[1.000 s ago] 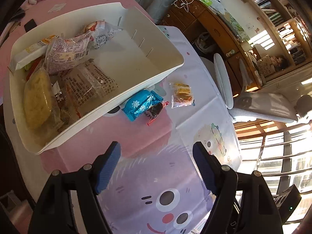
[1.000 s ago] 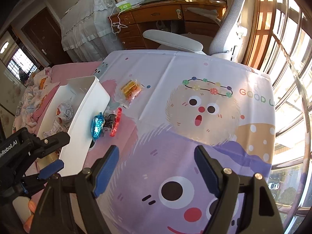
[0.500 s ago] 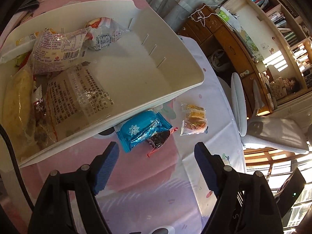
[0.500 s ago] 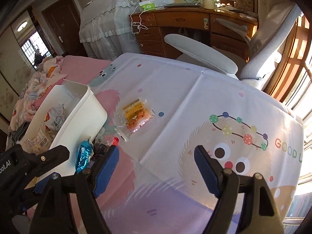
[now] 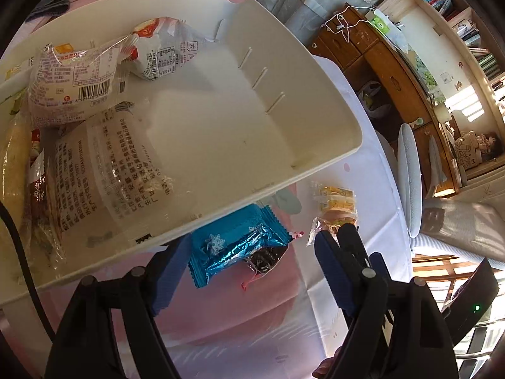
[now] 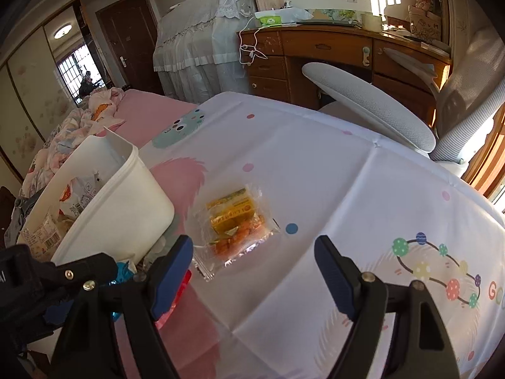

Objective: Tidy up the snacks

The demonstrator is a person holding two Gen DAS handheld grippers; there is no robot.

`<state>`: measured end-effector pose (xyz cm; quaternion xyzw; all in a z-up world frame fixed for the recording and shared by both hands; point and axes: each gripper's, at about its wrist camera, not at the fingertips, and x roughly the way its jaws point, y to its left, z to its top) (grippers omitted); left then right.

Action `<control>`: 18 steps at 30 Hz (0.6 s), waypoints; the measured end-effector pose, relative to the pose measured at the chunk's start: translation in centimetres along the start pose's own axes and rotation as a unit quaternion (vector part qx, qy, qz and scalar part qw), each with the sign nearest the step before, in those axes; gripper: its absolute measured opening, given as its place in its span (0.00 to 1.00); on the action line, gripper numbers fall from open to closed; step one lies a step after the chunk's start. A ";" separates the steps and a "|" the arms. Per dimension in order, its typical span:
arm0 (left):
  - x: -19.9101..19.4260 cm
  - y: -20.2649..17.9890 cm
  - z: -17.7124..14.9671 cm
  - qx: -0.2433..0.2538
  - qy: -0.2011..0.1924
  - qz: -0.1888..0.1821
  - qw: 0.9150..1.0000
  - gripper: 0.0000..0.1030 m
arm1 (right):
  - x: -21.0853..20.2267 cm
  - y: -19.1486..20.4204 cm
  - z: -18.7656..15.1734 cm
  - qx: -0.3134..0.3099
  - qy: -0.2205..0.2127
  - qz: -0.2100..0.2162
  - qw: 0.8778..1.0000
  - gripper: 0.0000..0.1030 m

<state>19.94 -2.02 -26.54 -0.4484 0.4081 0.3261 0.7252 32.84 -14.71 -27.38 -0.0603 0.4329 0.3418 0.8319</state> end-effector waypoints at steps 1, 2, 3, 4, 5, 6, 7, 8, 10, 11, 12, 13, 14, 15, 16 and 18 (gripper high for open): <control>0.2 0.0 0.0 -0.002 0.001 0.002 1.000 0.76 | 0.3 0.0 0.1 -0.003 0.002 0.001 1.000 0.77; 0.5 -0.1 0.0 -0.003 0.003 0.006 1.000 0.76 | 0.5 0.1 0.1 -0.005 0.004 0.003 1.000 0.77; 0.7 -0.2 0.0 -0.004 0.004 0.008 1.000 0.76 | 0.7 0.1 0.1 -0.007 0.006 0.004 1.000 0.77; 0.9 -0.3 0.0 -0.004 0.004 0.011 1.000 0.75 | 0.9 0.2 0.1 -0.011 0.008 0.005 1.000 0.77; 0.9 -0.4 -0.1 -0.007 0.004 0.012 1.000 0.75 | 1.1 0.3 0.1 -0.014 0.011 0.004 1.000 0.75; 0.9 -0.5 -0.1 -0.008 0.004 0.013 1.000 0.75 | 1.4 0.4 0.1 -0.016 0.015 0.004 1.000 0.74; 1.1 -0.5 -0.2 -0.009 0.004 0.015 1.000 0.75 | 1.6 0.4 0.2 -0.017 0.019 0.006 1.000 0.72; 1.1 -0.5 -0.2 -0.011 0.004 0.016 1.000 0.75 | 1.8 0.5 0.2 -0.018 0.021 0.007 1.000 0.71; 1.6 -0.8 -0.2 -0.013 0.006 0.021 1.000 0.74 | 2.1 0.6 0.2 -0.020 0.023 0.008 0.999 0.69; 1.8 -0.9 -0.1 -0.013 0.010 0.025 1.000 0.73 | 2.2 0.7 0.2 -0.022 0.025 0.008 0.999 0.68; 2.0 -1.0 -0.1 -0.017 0.012 0.030 0.999 0.69 | 2.4 0.8 0.2 -0.023 0.026 0.009 0.999 0.67; 2.2 -1.0 0.0 -0.020 0.013 0.032 0.999 0.67 | 2.4 0.9 0.2 -0.024 0.026 0.010 0.999 0.66; 2.4 -1.1 0.1 -0.022 0.015 0.035 0.999 0.67 | 2.5 1.0 0.2 -0.026 0.027 0.011 0.999 0.66; 2.6 -1.2 0.1 -0.022 0.016 0.037 0.999 0.67 | 2.6 1.2 0.2 -0.029 0.028 0.010 0.999 0.66; 2.6 -1.2 0.1 -0.022 0.016 0.039 0.999 0.66 | 2.7 1.3 0.2 -0.031 0.029 0.010 0.999 0.64; 2.8 -1.4 0.1 -0.023 0.016 0.041 0.999 0.64 | 2.8 1.4 0.1 -0.035 0.031 0.013 0.999 0.60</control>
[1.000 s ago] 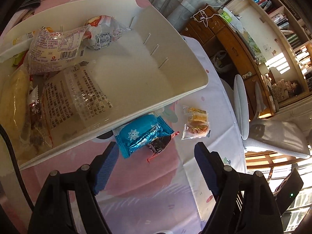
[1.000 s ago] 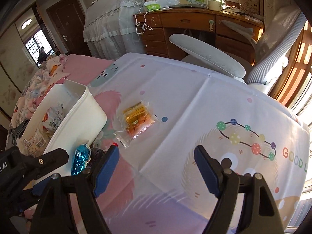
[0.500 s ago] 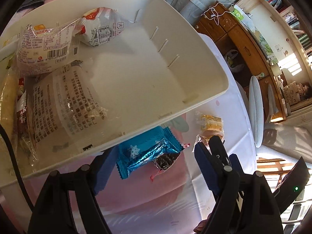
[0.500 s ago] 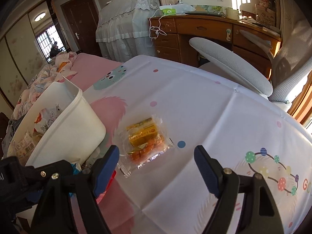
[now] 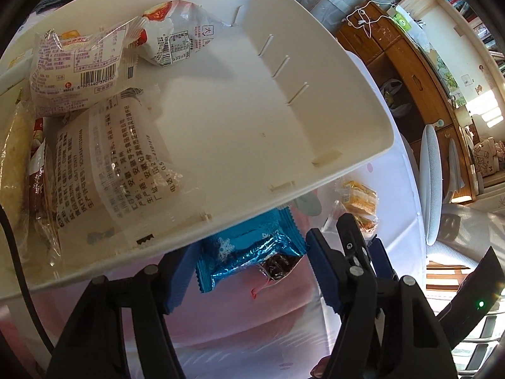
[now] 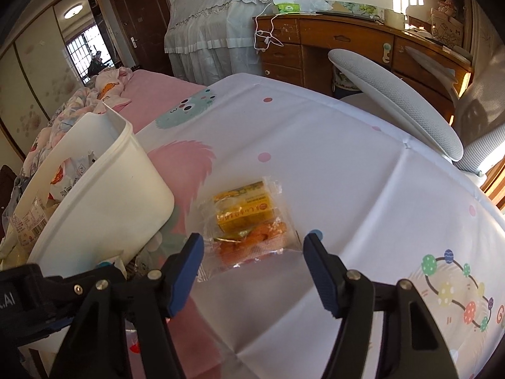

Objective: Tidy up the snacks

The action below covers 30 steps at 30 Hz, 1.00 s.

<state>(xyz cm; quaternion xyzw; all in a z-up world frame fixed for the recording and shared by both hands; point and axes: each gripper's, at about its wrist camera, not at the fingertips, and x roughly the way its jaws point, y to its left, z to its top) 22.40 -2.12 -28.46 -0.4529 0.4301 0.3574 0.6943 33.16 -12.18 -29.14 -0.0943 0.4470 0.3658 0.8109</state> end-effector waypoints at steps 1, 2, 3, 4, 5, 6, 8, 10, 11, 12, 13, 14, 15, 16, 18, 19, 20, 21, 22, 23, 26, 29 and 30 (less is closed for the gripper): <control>0.1 -0.1 0.0 0.000 0.000 0.001 1.000 0.63 | 0.1 0.1 0.0 -0.002 0.001 0.001 1.000 0.57; 0.2 -0.3 0.0 0.001 0.001 0.001 1.000 0.63 | 0.1 0.2 0.0 -0.005 0.000 0.001 1.000 0.56; 0.3 -0.3 0.0 0.003 0.002 0.004 1.000 0.60 | 0.1 0.2 0.0 -0.009 0.002 0.002 1.000 0.56; 0.3 -0.3 0.1 0.006 0.004 0.005 1.000 0.59 | 0.2 0.4 0.0 -0.013 0.004 0.000 1.000 0.52; 0.4 -0.3 0.2 0.007 0.005 0.006 1.000 0.58 | 0.2 0.5 0.0 -0.018 0.005 -0.003 1.000 0.47; 0.5 -0.4 0.3 0.007 0.006 0.006 1.000 0.57 | 0.4 0.6 0.1 -0.023 0.005 -0.005 1.000 0.45; 0.5 -0.4 0.5 0.006 0.007 0.005 1.000 0.53 | 0.5 0.7 0.2 -0.029 0.006 -0.007 1.000 0.42; 0.3 -0.3 0.6 0.006 0.006 0.005 1.000 0.46 | 0.5 0.6 0.2 -0.027 0.008 -0.003 1.000 0.40; 0.3 -0.3 0.6 0.006 0.005 0.005 1.000 0.45 | 0.4 0.5 0.2 -0.027 0.009 -0.001 1.000 0.39; 0.2 -0.3 0.5 0.006 0.005 0.004 1.000 0.42 | 0.2 0.5 0.1 -0.028 0.007 -0.001 1.000 0.39; 0.2 -0.3 0.6 0.007 0.004 0.004 1.000 0.40 | 0.1 0.5 0.1 -0.030 0.006 -0.001 1.000 0.36; 0.2 -0.3 0.6 0.007 0.005 0.003 1.000 0.39 | 0.1 0.5 0.0 -0.034 0.005 -0.001 0.999 0.34; 0.2 -0.3 0.6 0.008 0.004 0.002 1.000 0.37 | 0.0 0.6 0.1 -0.037 0.006 0.000 0.999 0.29; 0.1 -0.2 0.7 0.008 0.004 0.000 1.000 0.36 | 0.1 0.7 0.1 -0.040 0.008 -0.001 0.999 0.23; 0.1 -0.1 0.7 0.009 0.005 -0.001 1.000 0.36 | 0.0 0.8 0.1 -0.044 0.009 -0.002 0.999 0.17; 0.1 -0.1 0.7 0.010 0.006 -0.001 1.000 0.35 | -0.1 0.8 0.0 -0.046 0.007 -0.003 0.999 0.14; 0.0 0.0 0.7 0.011 0.005 -0.001 1.000 0.35 | -0.2 0.8 0.0 -0.046 0.006 -0.003 0.999 0.10; -0.1 0.0 0.7 0.013 0.005 -0.001 1.000 0.35 | -0.4 0.8 0.0 -0.047 0.004 -0.004 0.999 0.08; -0.2 0.0 0.7 0.014 0.005 -0.001 1.000 0.34 | -0.5 0.8 0.0 -0.048 0.003 -0.004 0.999 0.05; -0.3 0.2 0.7 0.016 0.006 0.000 1.000 0.34 | -0.7 0.8 0.0 -0.049 0.002 -0.001 0.999 0.02; -0.6 0.4 0.8 0.020 0.009 0.000 1.000 0.33 | -1.0 0.8 0.1 -0.056 0.002 0.000 0.998 0.01; -1.2 1.0 0.6 0.023 0.013 -0.002 1.000 0.30 | -1.7 0.8 0.2 -0.057 -0.002 0.002 0.998 0.01; -1.4 1.1 0.6 0.024 0.013 -0.003 1.000 0.28 | -1.8 0.7 0.3 -0.053 -0.003 0.003 0.999 0.01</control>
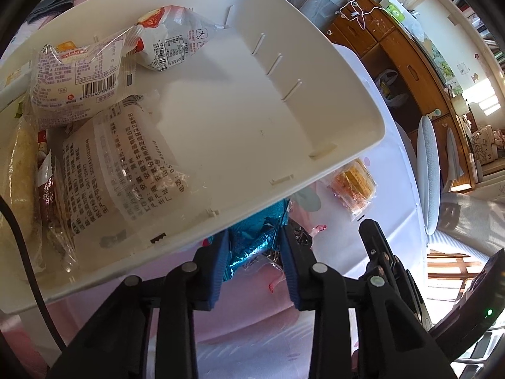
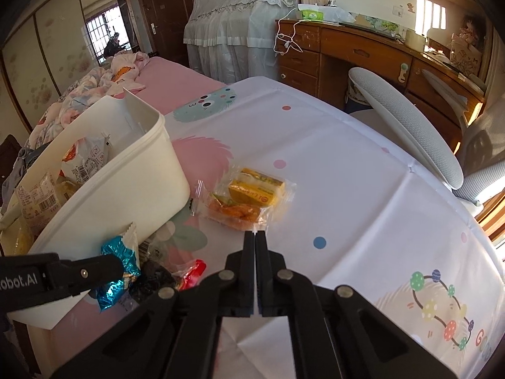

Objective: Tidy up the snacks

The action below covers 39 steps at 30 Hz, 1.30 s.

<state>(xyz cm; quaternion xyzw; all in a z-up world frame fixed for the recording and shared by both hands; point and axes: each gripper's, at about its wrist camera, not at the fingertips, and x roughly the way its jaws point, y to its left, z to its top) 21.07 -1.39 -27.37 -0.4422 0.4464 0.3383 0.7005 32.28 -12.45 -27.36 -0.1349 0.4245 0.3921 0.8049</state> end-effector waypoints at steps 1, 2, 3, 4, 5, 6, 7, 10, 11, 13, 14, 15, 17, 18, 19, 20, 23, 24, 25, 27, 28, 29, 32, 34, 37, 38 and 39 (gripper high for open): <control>-0.1 0.1 -0.1 0.001 0.001 -0.003 1.000 0.23 | -0.2 -0.1 0.1 0.003 -0.001 0.003 1.000 0.01; -0.2 0.2 -0.2 0.003 0.003 -0.007 1.000 0.22 | -0.3 -0.1 0.3 0.005 -0.001 0.007 1.000 0.02; -0.4 0.2 -0.3 0.006 0.003 -0.009 1.000 0.19 | -0.2 -0.1 0.4 0.005 0.003 0.007 1.000 0.03; -0.6 0.3 -0.4 0.010 0.002 -0.011 1.000 0.17 | 0.0 -0.1 0.4 0.004 0.008 0.003 1.000 0.07; -0.8 0.3 -0.5 0.012 0.002 -0.013 1.000 0.16 | 0.2 -0.1 0.5 0.001 0.011 0.000 1.000 0.14; -0.9 0.5 -0.6 0.012 0.002 -0.015 1.000 0.15 | 0.4 0.0 0.5 -0.001 0.013 -0.001 1.000 0.20; -1.0 0.7 -0.6 0.012 0.002 -0.017 1.000 0.14 | 0.6 0.1 0.6 -0.002 0.014 -0.004 1.000 0.34; -1.3 1.4 -0.8 0.014 0.004 -0.022 1.000 0.14 | 1.1 0.1 0.9 0.003 0.011 -0.002 1.000 0.48; -1.4 1.6 -0.9 0.014 0.005 -0.023 1.000 0.13 | 1.3 0.2 1.0 0.005 0.012 -0.003 1.000 0.48; -1.7 1.9 -1.1 0.016 0.010 -0.027 0.999 0.13 | 1.7 0.2 1.3 0.012 0.014 0.001 1.000 0.49; -1.8 2.0 -1.3 0.019 0.012 -0.030 0.999 0.12 | 1.9 0.2 1.4 0.015 0.017 0.005 1.000 0.49; -2.0 2.1 -1.4 0.021 0.014 -0.033 0.999 0.09 | 2.2 0.2 1.6 0.016 0.017 0.008 1.000 0.48; -2.2 2.6 -1.6 0.021 0.019 -0.036 0.999 0.08 | 2.6 0.4 1.8 0.014 0.021 0.009 1.000 0.49; -2.3 2.7 -1.6 0.020 0.023 -0.036 0.999 0.08 | 2.8 0.5 1.9 0.013 0.024 0.009 1.000 0.49; -2.3 2.8 -1.7 0.021 0.025 -0.038 0.999 0.08 | 3.0 0.7 2.0 0.012 0.025 0.009 1.000 0.49; -2.5 3.0 -1.8 0.021 0.026 -0.039 0.999 0.08 | 3.2 0.7 2.1 0.013 0.025 0.009 1.000 0.49; -2.7 3.2 -1.8 0.020 0.025 -0.041 0.999 0.07 | 3.6 0.9 2.3 0.015 0.029 0.011 0.999 0.48; -2.6 3.1 -1.6 0.019 0.025 -0.041 0.999 0.07 | 3.6 1.0 2.3 0.014 0.029 0.009 0.999 0.48; -2.7 3.2 -1.6 0.018 0.025 -0.042 0.999 0.07 | 3.7 1.1 2.4 0.014 0.028 0.007 0.999 0.48; -2.7 3.3 -1.5 0.017 0.027 -0.043 0.999 0.07 | 3.9 1.1 2.5 0.017 0.026 0.006 0.999 0.48; -2.8 3.3 -1.5 0.017 0.028 -0.043 0.999 0.07 | 4.0 1.1 2.5 0.019 0.025 0.007 0.999 0.47; -2.8 3.2 -1.4 0.016 0.029 -0.044 0.999 0.07 | 4.0 1.1 2.5 0.021 0.023 0.010 0.999 0.44; -2.7 3.1 -1.4 0.015 0.030 -0.045 0.998 0.07 | 3.9 1.1 2.5 0.020 0.020 0.011 1.000 0.39; -2.7 3.1 -1.3 0.014 0.031 -0.045 0.998 0.07 | 4.0 1.3 2.5 0.015 0.020 0.010 1.000 0.31; -2.7 3.1 -1.0 0.015 0.033 -0.046 0.998 0.07 | 3.8 1.5 2.5 0.009 0.020 0.009 1.000 0.27; -2.7 3.1 -0.9 0.014 0.033 -0.046 0.998 0.07 | 3.7 1.5 2.5 0.006 0.020 0.009 1.000 0.25; -2.8 3.2 -0.9 0.015 0.033 -0.047 0.998 0.07 | 3.6 1.6 2.4 0.004 0.020 0.009 1.000 0.25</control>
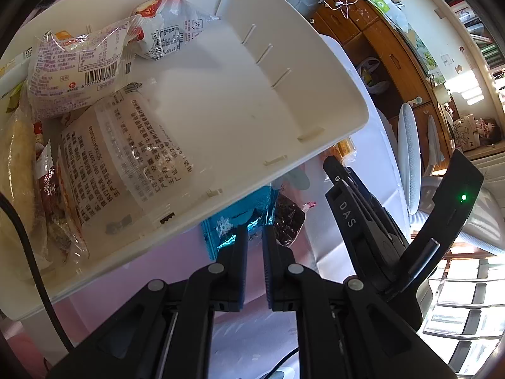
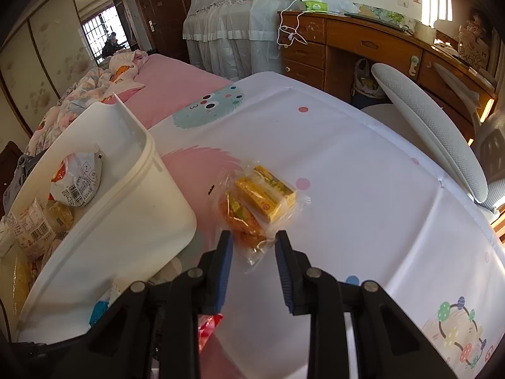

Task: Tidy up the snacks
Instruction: 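Grasp the small orange candy bag with the right tool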

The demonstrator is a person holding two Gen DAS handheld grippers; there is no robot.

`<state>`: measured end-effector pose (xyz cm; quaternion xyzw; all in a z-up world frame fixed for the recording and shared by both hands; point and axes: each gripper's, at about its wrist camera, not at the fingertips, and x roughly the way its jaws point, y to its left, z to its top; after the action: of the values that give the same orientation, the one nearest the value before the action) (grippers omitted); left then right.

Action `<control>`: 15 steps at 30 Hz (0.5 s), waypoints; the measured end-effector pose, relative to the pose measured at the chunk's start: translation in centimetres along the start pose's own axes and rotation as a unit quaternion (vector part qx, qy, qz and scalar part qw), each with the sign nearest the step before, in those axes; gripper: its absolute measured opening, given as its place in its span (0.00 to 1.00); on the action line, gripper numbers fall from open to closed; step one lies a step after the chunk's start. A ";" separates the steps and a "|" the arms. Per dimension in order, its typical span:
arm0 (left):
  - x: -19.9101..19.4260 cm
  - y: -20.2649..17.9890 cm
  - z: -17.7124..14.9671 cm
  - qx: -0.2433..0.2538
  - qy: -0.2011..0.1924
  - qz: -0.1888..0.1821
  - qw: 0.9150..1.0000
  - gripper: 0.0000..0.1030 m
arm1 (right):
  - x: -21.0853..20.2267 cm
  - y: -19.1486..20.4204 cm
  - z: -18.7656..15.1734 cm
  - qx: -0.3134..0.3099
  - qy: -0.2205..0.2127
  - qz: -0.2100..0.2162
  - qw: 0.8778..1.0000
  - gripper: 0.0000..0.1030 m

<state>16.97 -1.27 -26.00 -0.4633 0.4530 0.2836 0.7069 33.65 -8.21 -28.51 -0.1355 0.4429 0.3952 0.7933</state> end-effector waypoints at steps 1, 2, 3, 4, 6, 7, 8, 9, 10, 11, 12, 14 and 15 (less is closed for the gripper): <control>-0.1 0.0 0.0 0.000 0.000 0.000 1.000 0.07 | -0.1 0.0 0.0 -0.001 0.000 0.000 1.000 0.22; -0.2 0.0 0.0 0.001 0.000 -0.001 1.000 0.07 | -0.2 0.1 0.0 -0.003 -0.001 0.000 1.000 0.19; -0.3 0.0 -0.1 0.001 0.000 -0.002 1.000 0.07 | -0.3 0.1 0.0 -0.004 -0.001 0.001 1.000 0.17; -0.4 0.0 -0.1 0.002 0.000 -0.003 1.000 0.07 | -0.4 0.2 0.0 -0.005 0.000 0.000 1.000 0.16; -0.7 0.0 -0.2 0.004 0.000 -0.005 1.000 0.07 | -0.7 0.3 -0.1 -0.009 -0.001 -0.001 1.000 0.14; -0.9 0.0 -0.3 0.004 -0.001 -0.005 1.000 0.07 | -0.8 0.4 -0.1 -0.010 0.000 -0.003 1.000 0.13; -1.1 0.0 -0.3 0.005 -0.001 -0.006 1.000 0.07 | -0.9 0.5 -0.2 -0.009 0.002 -0.006 1.000 0.13; -1.3 -0.1 -0.3 0.006 -0.001 -0.007 1.000 0.07 | -1.0 0.5 -0.3 -0.008 0.004 -0.009 1.000 0.13; -1.5 -0.1 -0.4 0.007 -0.002 -0.008 1.000 0.07 | -1.2 0.5 -0.4 -0.007 0.004 -0.009 1.000 0.12; -1.7 -0.1 -0.4 0.008 -0.002 -0.010 1.000 0.06 | -1.5 0.5 -0.5 -0.004 0.005 -0.009 1.000 0.12; -2.0 -0.2 -0.5 0.010 -0.002 -0.012 1.000 0.06 | -1.8 0.4 -0.6 -0.001 0.005 -0.011 1.000 0.12; -2.6 -0.3 -0.7 0.013 -0.003 -0.016 1.000 0.06 | -2.5 0.4 -0.9 0.004 0.006 -0.014 1.000 0.11; -3.0 -0.4 -0.8 0.016 -0.005 -0.019 1.000 0.06 | -2.9 0.3 -1.1 0.007 0.006 -0.017 1.000 0.11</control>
<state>15.73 -2.10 -23.22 -0.4588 0.4452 0.2655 0.7217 31.89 -10.09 -26.71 -0.1402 0.4480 0.3779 0.7980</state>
